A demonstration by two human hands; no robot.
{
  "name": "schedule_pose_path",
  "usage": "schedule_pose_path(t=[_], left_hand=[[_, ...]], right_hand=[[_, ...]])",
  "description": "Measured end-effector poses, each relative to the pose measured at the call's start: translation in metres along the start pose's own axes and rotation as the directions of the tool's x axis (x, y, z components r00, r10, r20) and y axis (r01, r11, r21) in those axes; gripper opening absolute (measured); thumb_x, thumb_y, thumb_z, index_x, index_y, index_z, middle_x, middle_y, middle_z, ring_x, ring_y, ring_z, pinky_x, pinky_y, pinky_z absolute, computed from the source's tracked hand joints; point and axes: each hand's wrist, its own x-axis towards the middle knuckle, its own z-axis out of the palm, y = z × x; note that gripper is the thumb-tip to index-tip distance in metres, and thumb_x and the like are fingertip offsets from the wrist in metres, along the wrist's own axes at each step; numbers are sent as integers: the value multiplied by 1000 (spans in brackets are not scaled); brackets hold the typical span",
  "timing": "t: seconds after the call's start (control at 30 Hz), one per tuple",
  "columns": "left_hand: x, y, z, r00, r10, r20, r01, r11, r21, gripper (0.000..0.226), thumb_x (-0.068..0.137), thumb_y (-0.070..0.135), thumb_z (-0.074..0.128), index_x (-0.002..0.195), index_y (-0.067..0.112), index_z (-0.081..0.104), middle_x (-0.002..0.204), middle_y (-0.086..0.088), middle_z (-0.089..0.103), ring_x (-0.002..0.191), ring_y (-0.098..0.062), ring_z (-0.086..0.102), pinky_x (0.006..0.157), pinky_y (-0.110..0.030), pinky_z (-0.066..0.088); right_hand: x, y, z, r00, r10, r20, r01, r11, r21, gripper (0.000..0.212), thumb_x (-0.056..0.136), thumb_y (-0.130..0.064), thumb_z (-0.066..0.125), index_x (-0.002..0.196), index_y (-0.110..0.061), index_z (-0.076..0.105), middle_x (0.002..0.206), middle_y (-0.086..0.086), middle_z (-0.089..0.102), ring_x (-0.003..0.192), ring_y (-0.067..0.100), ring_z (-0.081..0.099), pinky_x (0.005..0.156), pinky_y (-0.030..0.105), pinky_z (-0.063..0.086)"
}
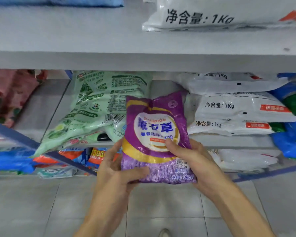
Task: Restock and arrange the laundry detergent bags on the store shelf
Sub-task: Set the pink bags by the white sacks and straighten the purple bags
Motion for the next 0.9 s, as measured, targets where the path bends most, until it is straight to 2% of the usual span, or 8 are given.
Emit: schedule_pose_path(t=[0.1,0.23,0.37,0.5,0.6,0.67,0.83,0.9], left_hand=[[-24,23,-11,989,-64,132,49,992,114,65,59,-3,85,122,8,69,114,-13,76,105,-29,74,83,-35,62],[-46,51,-12,989,-102,103,92,991,94,41,79,14,72,120,7,69,112,-14,77,102,-31,75,84,-35,62],[-64,74,-18,997,-47,61,42,997,68,47,81,9,71,128,12,65,117,-11,75,107,-31,73,86,-38,62],[-83,93,-26,1000,-3,23,2,1000,28,42,87,-2,66,127,11,64,117,-13,75,106,-32,73,86,-39,62],[-99,107,-38,1000,1,-10,-1,1000,9,39,89,-2,64,125,13,64,113,-12,76,100,-30,75,74,-35,63],[-112,116,-50,1000,7,-24,-7,1000,-2,39,89,-3,64,125,13,64,113,-12,76,100,-31,75,75,-36,64],[-138,143,-92,996,72,-47,-73,997,-23,41,90,0,65,129,10,62,119,-15,74,108,-34,72,88,-42,61],[-148,159,-115,992,119,-49,-120,993,-20,45,88,2,68,132,11,60,122,-15,73,111,-35,71,92,-45,60]], right_hand=[[-19,-11,8,999,-11,48,15,996,-84,47,73,-22,80,118,-12,72,109,10,79,102,29,76,96,45,58],[-41,-22,26,994,3,112,9,994,-107,42,73,-21,78,114,-15,72,108,8,79,100,25,76,90,39,61],[-55,-37,47,983,79,165,-61,992,-111,52,70,-20,80,120,-12,68,107,9,79,97,27,77,85,40,61],[-62,-52,69,959,122,255,-103,991,-89,52,68,-4,76,119,-5,67,104,15,79,86,26,78,70,35,65],[-70,-59,87,936,136,323,-97,986,-136,55,67,3,75,121,-6,67,111,16,77,95,29,77,75,35,65],[-76,-62,105,920,156,360,-104,982,-160,55,67,5,77,120,-5,67,110,17,77,97,33,77,73,37,64],[-89,-64,169,929,114,351,-55,984,-172,48,75,-14,80,121,-7,67,106,16,78,95,33,77,76,40,65],[-94,-63,199,921,89,379,-30,987,-157,46,73,-13,80,118,-8,68,104,16,79,90,32,78,71,39,65]])
